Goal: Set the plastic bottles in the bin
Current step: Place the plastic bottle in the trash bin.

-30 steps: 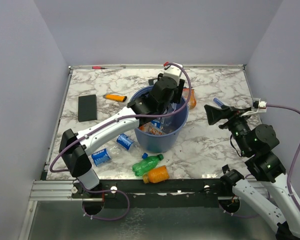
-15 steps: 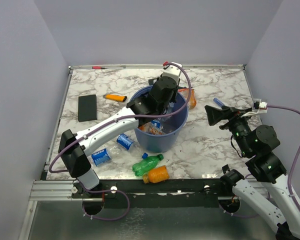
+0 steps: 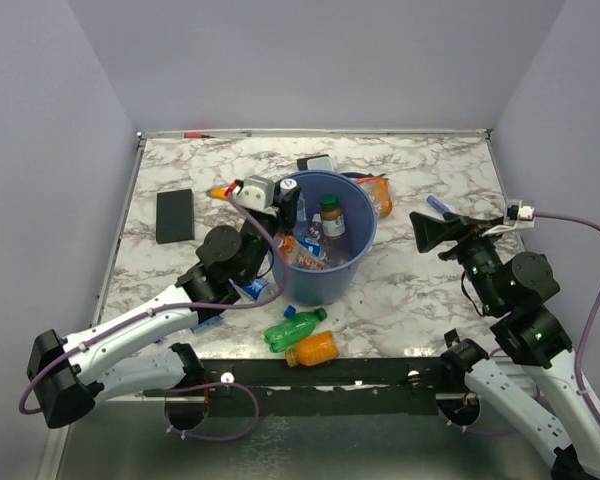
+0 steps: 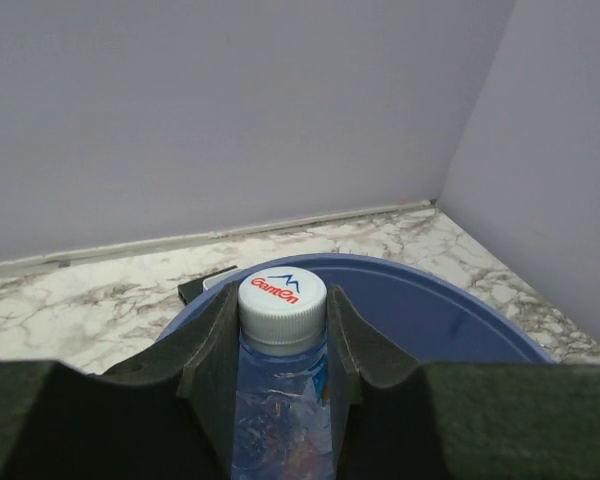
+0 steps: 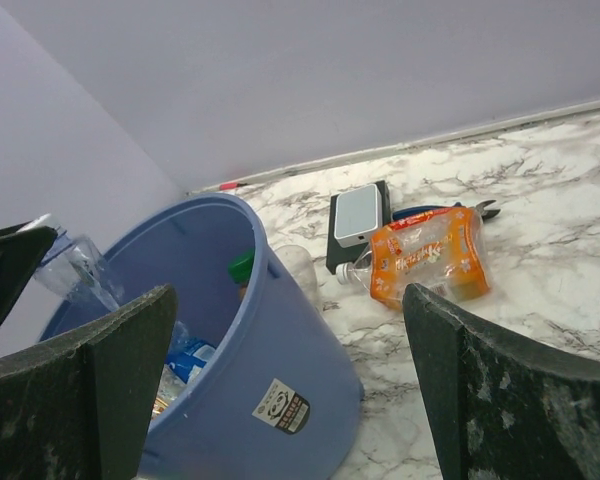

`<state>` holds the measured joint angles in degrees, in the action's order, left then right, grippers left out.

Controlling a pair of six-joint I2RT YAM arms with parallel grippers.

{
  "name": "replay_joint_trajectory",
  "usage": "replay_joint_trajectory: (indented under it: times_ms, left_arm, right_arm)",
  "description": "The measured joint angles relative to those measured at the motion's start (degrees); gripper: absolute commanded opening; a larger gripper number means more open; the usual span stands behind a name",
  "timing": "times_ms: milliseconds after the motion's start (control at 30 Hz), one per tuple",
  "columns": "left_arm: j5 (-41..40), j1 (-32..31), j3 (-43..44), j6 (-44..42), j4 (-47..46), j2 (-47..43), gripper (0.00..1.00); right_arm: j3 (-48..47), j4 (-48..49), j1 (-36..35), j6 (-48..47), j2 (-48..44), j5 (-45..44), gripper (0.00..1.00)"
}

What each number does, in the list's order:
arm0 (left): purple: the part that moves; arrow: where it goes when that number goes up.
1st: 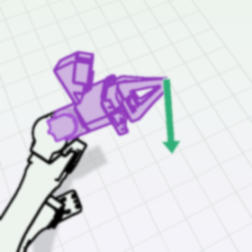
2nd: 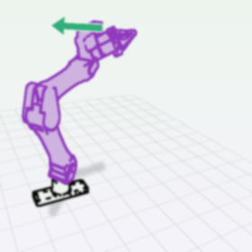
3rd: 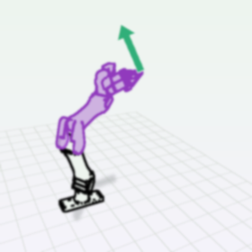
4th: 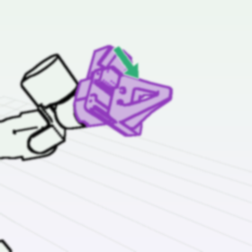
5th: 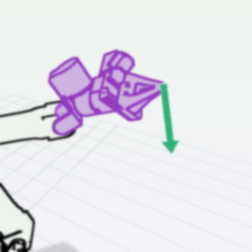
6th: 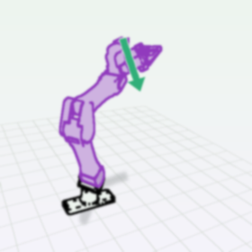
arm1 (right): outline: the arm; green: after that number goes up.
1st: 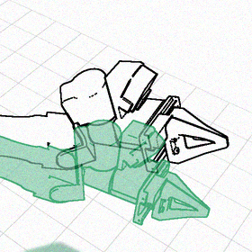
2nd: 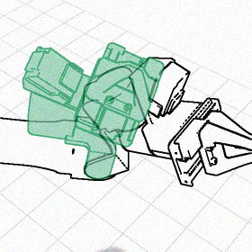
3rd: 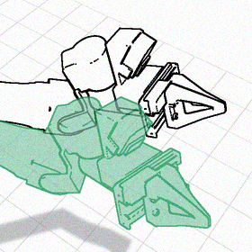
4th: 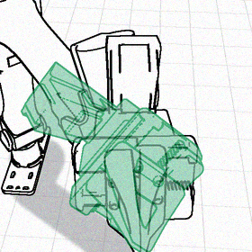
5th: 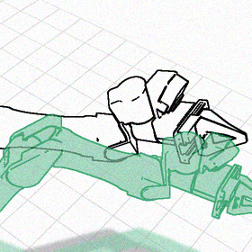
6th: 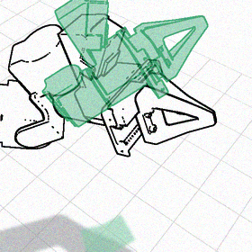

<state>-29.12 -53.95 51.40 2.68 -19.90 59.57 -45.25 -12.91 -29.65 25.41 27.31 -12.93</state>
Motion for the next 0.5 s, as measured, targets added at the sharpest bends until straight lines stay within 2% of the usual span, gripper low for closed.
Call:
replay_joint_trajectory:
  times_ms: [100,233,433,500]
  left_arm:
    - [-0.04,0.0,-8.26,-3.08,-11.74,-2.25,0.0]
    - [0.61,0.0,-8.98,-4.0,-17.33,0.39,0.0]
    - [2.34,0.02,-7.13,1.75,-11.54,7.74,0.0]
    - [2.71,0.28,-6.62,3.26,-10.97,7.58,0.0]
  right_arm:
    - [1.14,0.42,0.0,0.04,-0.46,0.0,0.97]
    - [2.05,0.37,0.0,0.09,-0.44,0.02,0.97]
    - [2.1,0.15,0.0,0.09,-0.83,0.02,0.97]
    - [2.1,-0.13,0.0,0.11,-1.29,0.02,0.97]
